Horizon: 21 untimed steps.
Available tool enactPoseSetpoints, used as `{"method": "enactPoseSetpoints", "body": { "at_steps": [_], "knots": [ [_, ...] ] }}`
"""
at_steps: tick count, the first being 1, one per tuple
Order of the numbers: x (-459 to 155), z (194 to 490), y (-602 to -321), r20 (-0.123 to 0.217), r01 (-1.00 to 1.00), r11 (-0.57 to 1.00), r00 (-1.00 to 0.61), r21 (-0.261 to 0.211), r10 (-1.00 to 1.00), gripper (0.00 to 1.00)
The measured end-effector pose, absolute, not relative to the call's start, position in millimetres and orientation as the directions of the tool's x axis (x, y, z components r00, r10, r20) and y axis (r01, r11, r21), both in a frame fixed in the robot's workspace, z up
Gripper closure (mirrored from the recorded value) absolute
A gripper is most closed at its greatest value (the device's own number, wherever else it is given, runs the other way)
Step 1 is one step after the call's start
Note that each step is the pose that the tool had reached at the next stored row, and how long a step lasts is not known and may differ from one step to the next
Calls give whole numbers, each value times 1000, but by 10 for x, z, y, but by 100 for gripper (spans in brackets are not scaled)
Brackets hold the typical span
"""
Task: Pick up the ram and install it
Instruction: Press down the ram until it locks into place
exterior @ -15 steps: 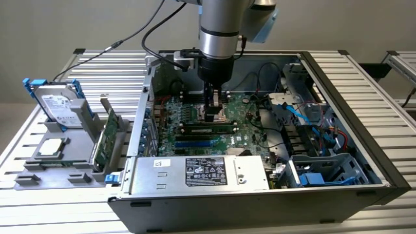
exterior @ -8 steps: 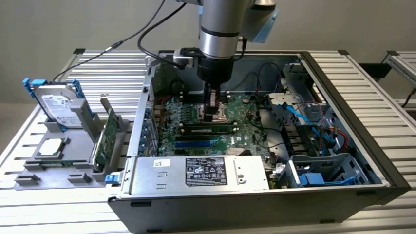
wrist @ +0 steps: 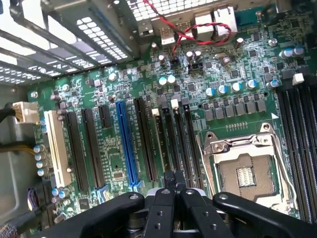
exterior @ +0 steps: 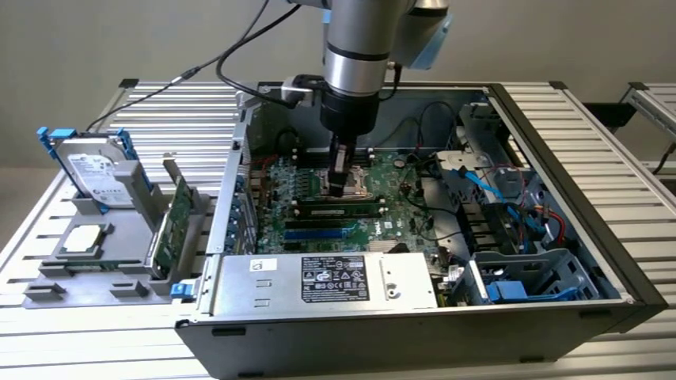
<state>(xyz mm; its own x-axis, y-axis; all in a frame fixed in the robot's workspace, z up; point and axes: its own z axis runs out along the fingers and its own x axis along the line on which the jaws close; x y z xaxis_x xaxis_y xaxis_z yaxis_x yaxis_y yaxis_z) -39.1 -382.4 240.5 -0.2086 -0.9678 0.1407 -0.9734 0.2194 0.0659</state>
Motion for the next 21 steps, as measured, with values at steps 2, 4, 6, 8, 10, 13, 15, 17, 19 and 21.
{"method": "enactPoseSetpoints", "body": {
  "at_steps": [2, 4, 6, 8, 10, 13, 15, 17, 19, 21],
  "knots": [
    [-391, 2405, -3824, 141, -966, 249, -238, 66, -961, 89],
    [-391, 2405, -3824, 141, -950, 306, -295, 66, -945, 89],
    [-391, 2405, -3824, 141, -929, 365, -354, 66, -925, 89],
    [-391, 2405, -3824, 141, -904, 423, -411, 66, -901, 89],
    [-391, 2404, -3824, 141, -891, 449, -437, 66, -888, 89],
    [-391, 2405, -3824, 141, -870, 489, -477, 66, -868, 89],
    [-391, 2405, -3824, 141, -855, 514, -502, 66, -853, 89],
    [-391, 2405, -3824, 141, -840, 539, -526, 66, -838, 89],
    [-391, 2405, -3824, 141, -824, 562, -550, 66, -823, 89],
    [-391, 2405, -3824, 141, -807, 586, -574, 66, -807, 89]
  ]
}}
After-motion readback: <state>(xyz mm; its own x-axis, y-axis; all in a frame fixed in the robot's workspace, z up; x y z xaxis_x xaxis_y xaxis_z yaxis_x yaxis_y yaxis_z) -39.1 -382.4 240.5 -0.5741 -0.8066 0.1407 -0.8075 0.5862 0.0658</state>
